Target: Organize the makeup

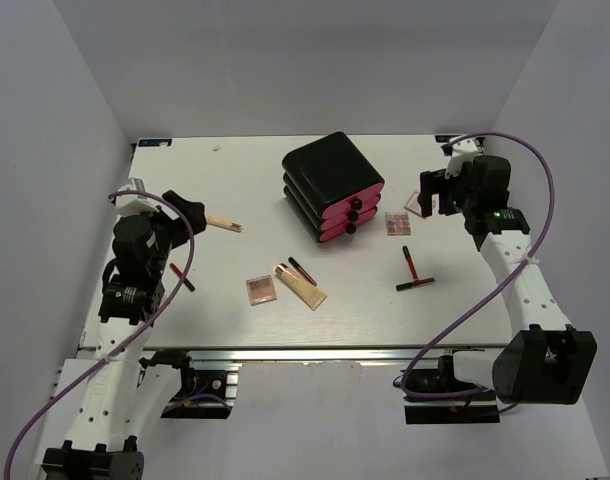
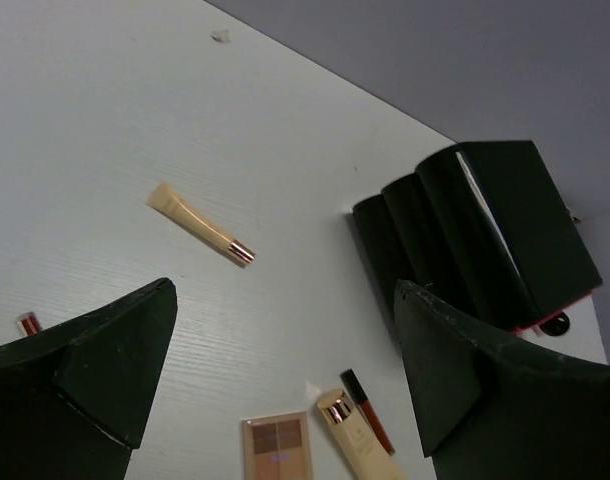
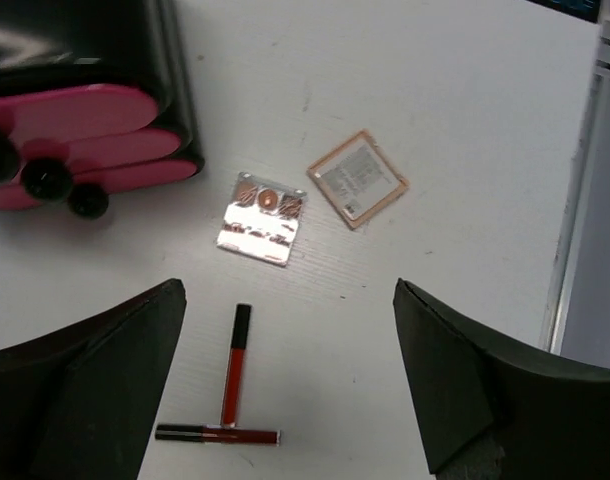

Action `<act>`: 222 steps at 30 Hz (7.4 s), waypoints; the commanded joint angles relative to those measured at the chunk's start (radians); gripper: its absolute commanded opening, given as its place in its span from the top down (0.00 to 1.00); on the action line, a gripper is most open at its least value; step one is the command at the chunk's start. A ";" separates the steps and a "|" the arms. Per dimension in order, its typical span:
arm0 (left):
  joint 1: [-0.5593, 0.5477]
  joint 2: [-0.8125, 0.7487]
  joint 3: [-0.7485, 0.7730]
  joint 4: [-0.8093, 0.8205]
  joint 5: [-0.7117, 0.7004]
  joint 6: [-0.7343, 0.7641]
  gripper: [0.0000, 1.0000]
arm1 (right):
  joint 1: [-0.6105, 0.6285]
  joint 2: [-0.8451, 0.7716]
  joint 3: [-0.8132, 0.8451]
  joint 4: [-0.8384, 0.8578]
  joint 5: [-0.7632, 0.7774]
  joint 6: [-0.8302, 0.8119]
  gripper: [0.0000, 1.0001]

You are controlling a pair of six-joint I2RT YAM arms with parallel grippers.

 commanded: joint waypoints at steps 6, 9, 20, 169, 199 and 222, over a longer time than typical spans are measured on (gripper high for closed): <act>0.001 0.031 -0.058 0.111 0.235 -0.135 0.67 | 0.072 -0.099 -0.066 -0.046 -0.524 -0.274 0.10; 0.001 0.048 -0.078 0.135 0.261 -0.219 0.89 | 0.124 -0.089 -0.093 -0.029 -0.531 -0.275 0.11; 0.001 0.079 -0.173 0.253 0.323 -0.378 0.24 | 0.204 0.058 -0.119 0.301 -0.378 0.488 0.39; -0.850 1.284 1.222 -0.115 -0.139 0.655 0.31 | 0.075 -0.377 -0.294 0.114 -0.268 0.257 0.50; 0.069 1.161 0.654 -0.423 0.028 -0.813 0.25 | 0.074 -0.267 -0.286 -0.011 -0.551 -0.054 0.34; 0.001 1.265 0.747 -0.488 0.070 -0.689 0.93 | 0.075 -0.279 -0.303 0.019 -0.513 -0.036 0.34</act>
